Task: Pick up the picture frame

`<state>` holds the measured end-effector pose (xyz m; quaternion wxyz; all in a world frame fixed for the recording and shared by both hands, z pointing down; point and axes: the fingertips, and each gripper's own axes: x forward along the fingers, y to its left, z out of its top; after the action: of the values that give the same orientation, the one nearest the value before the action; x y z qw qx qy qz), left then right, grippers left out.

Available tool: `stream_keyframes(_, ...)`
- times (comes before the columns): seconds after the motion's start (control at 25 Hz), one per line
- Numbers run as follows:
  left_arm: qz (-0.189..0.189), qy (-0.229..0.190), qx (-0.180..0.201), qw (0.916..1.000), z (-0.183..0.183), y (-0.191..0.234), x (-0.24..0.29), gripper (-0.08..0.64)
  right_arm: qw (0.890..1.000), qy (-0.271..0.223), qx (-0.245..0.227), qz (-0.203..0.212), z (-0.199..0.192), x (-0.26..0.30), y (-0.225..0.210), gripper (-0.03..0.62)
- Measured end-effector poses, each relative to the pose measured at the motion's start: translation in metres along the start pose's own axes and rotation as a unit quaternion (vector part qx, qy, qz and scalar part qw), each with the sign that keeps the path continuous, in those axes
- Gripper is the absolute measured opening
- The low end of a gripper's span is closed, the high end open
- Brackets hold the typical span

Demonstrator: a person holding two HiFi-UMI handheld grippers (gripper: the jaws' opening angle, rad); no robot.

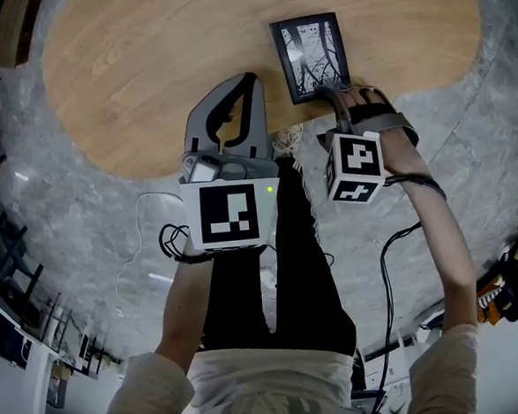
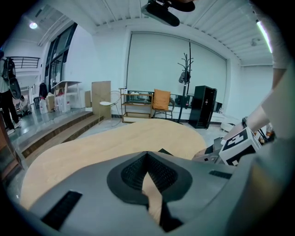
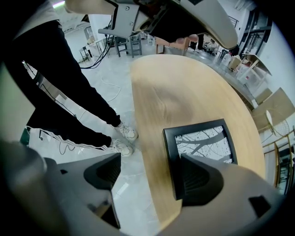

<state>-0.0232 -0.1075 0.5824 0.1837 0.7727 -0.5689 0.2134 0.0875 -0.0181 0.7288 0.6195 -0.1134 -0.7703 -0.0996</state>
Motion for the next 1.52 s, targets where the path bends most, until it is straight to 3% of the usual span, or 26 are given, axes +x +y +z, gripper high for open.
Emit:
stream_keyframes(0.88, -0.02, 0.006, 0.018, 0.9996, -0.009, 0.003, 0.005, 0.009, 0.996, 0.018, -0.029, -0.081, 0.001, 0.012, 0.02, 0.389)
stream_keyframes(1.24, -0.027, 0.005, 0.02, 0.9994, 0.0, 0.003, 0.015, 0.009, 0.992, 0.02, -0.021, -0.125, 0.002, 0.004, -0.006, 0.24)
stream_keyframes(1.4, -0.03, 0.007, 0.021, 0.9993, 0.003, 0.003, 0.02, 0.009, 0.988, 0.024, -0.012, -0.154, 0.0, -0.001, -0.024, 0.116)
stream_keyframes(1.52, -0.033, 0.005, 0.021, 0.9992, -0.002, -0.003, 0.014, 0.009, 0.985, 0.031, -0.019, -0.169, 0.002, 0.0, -0.018, 0.086)
